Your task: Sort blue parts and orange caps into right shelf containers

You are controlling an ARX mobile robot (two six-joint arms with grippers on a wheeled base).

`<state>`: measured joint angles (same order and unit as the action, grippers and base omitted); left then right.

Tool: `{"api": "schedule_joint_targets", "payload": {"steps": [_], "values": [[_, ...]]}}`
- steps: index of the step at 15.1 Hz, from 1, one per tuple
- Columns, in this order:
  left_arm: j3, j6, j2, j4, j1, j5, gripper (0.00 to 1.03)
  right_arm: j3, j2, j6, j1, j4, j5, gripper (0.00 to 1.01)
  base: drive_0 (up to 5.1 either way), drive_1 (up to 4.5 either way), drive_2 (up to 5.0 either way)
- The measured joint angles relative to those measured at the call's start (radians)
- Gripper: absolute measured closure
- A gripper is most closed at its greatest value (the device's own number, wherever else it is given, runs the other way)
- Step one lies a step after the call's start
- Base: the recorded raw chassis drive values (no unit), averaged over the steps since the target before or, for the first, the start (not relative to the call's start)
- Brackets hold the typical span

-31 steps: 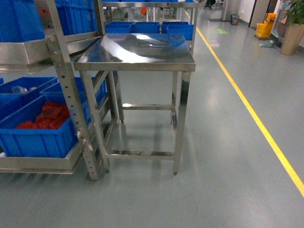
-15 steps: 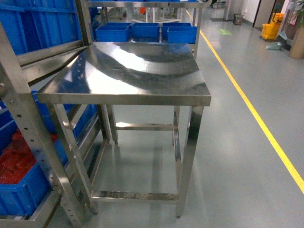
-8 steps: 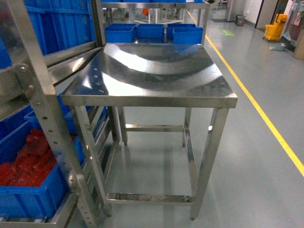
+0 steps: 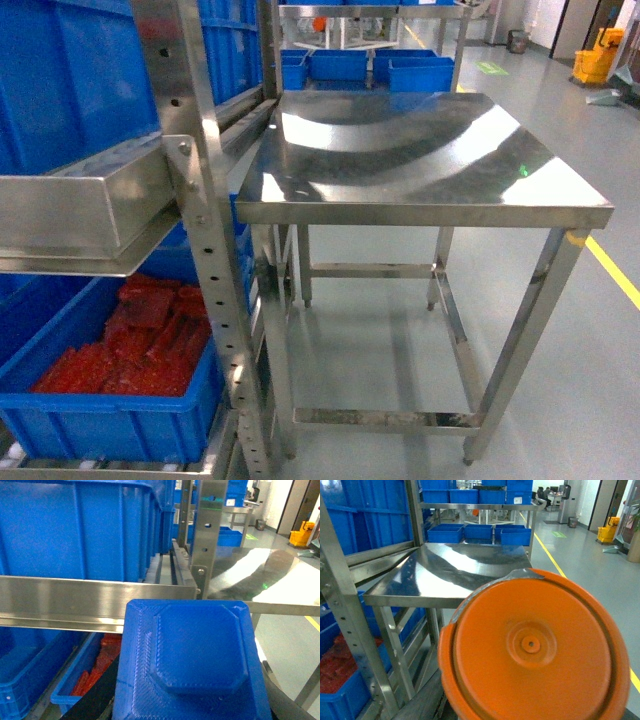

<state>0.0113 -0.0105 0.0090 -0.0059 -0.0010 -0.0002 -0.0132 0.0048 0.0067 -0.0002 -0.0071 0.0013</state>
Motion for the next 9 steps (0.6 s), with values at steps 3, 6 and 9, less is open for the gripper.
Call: {"api": "schedule_joint_targets", "payload": {"steps": [3,6,9], "values": [[0.0,0.0,0.0,-0.001,0.0,0.0,0.61,0.0,0.0,0.0,0.0,0.0,0.0,0.58,-5.1,2.35,2.3],[0.0,0.0,0.0,0.0,0.0,0.0,0.61,0.0,0.0,0.0,0.0,0.0,0.0,0.58,-5.1,2.36,2.4],[0.0,0.0,0.0,-0.002,0.0,0.0,0.61,0.0,0.0,0.0,0.0,0.003,-0.001,0.58,-5.1,2.39,2.4]]}}
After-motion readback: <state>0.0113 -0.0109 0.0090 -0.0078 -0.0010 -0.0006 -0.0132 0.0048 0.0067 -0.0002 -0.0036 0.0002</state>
